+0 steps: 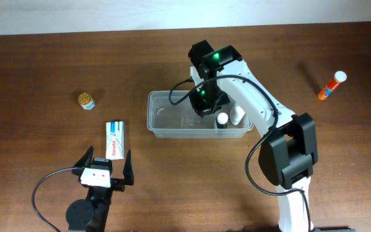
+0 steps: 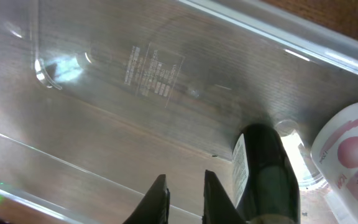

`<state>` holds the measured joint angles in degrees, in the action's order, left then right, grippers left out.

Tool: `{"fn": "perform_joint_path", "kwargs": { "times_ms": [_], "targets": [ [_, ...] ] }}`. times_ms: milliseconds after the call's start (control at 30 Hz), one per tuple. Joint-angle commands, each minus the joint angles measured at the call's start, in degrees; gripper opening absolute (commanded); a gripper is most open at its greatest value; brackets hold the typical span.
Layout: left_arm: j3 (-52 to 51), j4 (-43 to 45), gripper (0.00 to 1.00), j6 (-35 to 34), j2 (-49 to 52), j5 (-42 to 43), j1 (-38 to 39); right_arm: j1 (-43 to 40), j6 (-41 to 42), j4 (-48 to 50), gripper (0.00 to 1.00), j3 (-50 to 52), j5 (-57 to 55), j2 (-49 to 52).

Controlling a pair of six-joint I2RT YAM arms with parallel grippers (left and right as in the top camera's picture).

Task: Pack container
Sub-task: 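Lower the brown bottle into the container beside the spray bottle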

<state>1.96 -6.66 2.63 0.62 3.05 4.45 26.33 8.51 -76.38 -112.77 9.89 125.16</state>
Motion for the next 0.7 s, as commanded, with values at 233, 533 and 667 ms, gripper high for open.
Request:
{"fn": "perform_joint_path", "kwargs": {
  "times_ms": [233, 533, 667],
  "targets": [
    [-0.35, 0.04, 0.99, 0.92, -0.28, 0.61, -0.26, 1.57, 2.73, -0.09, 0.09, -1.03, -5.68, 3.58],
    [-0.35, 0.04, 1.0, 0.92, -0.28, 0.61, -0.26, 1.53, 2.73, -1.44, 0.09, -1.03, -6.1, 3.58],
    [-0.35, 0.04, 0.99, 0.92, -0.28, 0.61, -0.26, 1.46, 2.71, -1.9, 0.09, -1.03, -6.14, 3.58]
  ]
}}
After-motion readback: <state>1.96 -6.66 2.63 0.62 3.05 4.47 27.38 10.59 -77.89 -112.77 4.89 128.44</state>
